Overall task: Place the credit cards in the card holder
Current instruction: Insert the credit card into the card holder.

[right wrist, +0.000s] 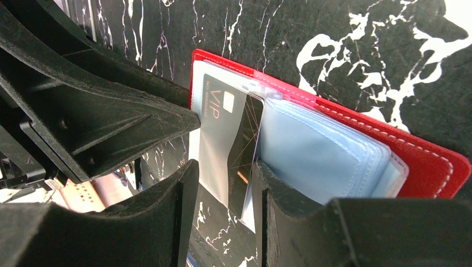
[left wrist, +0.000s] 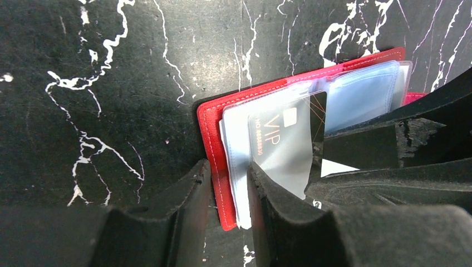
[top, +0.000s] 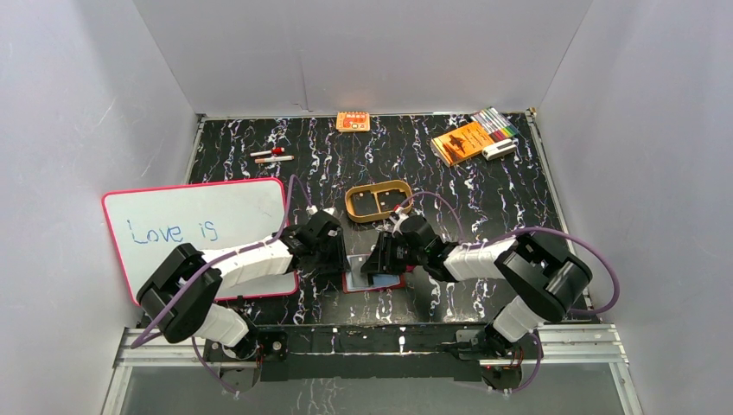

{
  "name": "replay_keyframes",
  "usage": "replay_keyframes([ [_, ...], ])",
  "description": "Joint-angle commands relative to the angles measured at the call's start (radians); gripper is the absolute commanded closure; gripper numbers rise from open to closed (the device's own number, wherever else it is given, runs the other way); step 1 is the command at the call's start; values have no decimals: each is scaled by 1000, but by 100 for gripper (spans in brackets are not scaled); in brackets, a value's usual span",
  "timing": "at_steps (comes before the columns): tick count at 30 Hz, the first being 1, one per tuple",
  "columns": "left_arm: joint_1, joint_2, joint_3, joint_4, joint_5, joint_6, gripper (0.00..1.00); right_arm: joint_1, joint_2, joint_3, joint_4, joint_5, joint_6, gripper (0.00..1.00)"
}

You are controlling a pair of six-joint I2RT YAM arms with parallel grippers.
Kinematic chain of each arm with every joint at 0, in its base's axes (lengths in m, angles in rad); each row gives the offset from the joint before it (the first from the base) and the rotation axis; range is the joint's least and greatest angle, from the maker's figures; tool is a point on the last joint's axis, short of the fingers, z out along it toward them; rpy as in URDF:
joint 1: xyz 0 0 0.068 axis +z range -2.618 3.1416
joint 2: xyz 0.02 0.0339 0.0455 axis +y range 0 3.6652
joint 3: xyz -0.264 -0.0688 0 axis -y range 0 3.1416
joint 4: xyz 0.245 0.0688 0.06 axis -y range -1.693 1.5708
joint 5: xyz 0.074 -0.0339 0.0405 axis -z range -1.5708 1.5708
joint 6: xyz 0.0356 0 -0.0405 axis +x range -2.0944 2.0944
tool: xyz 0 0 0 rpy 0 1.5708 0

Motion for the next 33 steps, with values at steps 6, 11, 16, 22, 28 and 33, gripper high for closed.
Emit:
replay_keyframes([
  [6,-5,-70,-28,5,7,-4,63,41,19,64,-85,44,-44,46],
  [11,-5,-123,-35,-4,-17,-19,50,42,-5,60,-122,73,-39,44],
  [16,-5,-129,-38,10,-7,-33,46,45,-5,63,-124,71,-42,43],
  [22,-5,-92,-27,30,24,-37,46,55,-6,71,-132,78,-48,43],
  [28,-5,-61,4,-32,-25,-36,45,56,-37,51,-158,125,-35,42],
  [33,-7,-23,17,-31,0,-43,45,55,-54,33,-157,138,-25,42],
])
